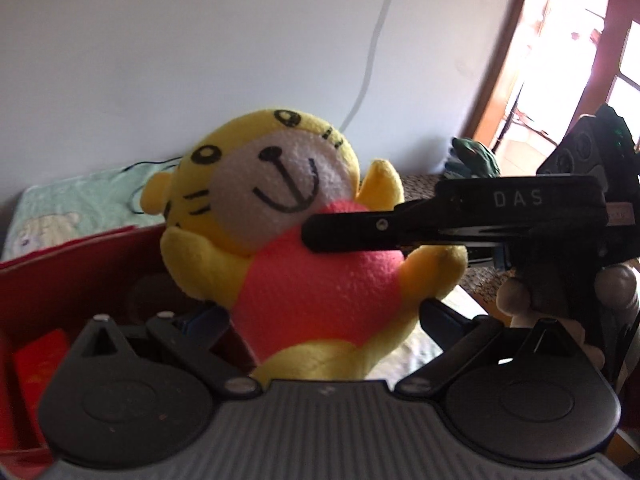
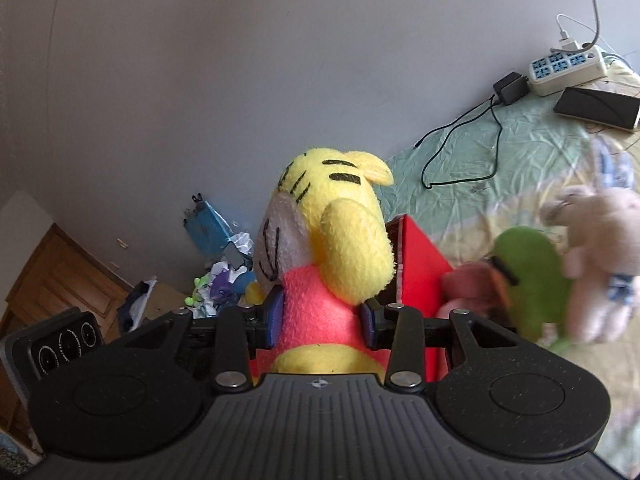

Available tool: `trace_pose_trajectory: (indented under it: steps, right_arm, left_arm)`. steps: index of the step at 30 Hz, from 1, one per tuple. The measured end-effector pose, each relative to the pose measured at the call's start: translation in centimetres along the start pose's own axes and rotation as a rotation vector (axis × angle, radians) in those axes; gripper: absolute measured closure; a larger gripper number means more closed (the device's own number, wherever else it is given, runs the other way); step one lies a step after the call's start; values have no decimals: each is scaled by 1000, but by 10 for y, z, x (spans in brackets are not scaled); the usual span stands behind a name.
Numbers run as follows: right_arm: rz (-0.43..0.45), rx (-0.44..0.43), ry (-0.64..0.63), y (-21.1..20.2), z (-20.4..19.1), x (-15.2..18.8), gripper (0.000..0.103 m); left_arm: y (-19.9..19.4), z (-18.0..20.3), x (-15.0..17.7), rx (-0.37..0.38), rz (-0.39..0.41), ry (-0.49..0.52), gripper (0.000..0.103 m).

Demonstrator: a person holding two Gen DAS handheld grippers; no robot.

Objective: Organize objects
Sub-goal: 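Carry the tiger plush with the right gripper and lower it into the red box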

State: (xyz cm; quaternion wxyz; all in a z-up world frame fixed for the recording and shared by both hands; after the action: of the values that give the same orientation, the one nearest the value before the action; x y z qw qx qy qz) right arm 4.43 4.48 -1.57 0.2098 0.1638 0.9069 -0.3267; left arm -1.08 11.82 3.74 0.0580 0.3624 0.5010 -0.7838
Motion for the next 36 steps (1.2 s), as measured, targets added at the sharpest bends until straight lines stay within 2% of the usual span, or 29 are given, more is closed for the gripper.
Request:
trace_pose_trajectory:
  steps: [4,9,13,18,22,26,31,36]
  right_arm:
    - [-4,74,-5,18,-9,2,63]
    - [-14,231,-13,47,-8,8,63]
    - [-23,302,-27,63,-6,9,63]
    - [-20,385,-63,85,-5,9,64]
    - [-52,453,-83,104,-6,12,64]
    - [-87,499,-83,115,0,16,64]
    - [-105,543,-98,121,-3,16,63]
    - [-102,541,-108,125,-3,15,61]
  left_arm:
    - [-2,-35,5,5,-5,-43,3]
    - [12,-65,13,16,-38,-102,3]
    - [29,-84,22,-19,-86,-114,3]
    - [39,-92,24,-29,-102,-136,2]
    - [45,-111,33,-96,-135,-134,3]
    - [57,-128,37,-120,-182,-145,5]
    - [56,-133,46,-151,-189,-154,4]
    - [54,-131,48,-178,-195,-135,3]
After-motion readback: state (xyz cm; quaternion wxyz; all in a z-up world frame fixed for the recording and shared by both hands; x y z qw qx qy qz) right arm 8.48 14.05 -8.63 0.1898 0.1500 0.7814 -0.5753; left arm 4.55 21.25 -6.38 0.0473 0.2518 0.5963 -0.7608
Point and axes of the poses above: each gripper's, at about its wrist camera, not at the fingertips, and y roughly the way its jaws point, z to its right, x to its underside, the point moved 6 cm from there along y, roughly the way its jaws point, and after that the axes turned 12 degrees about -z, right-handed, at the moved point
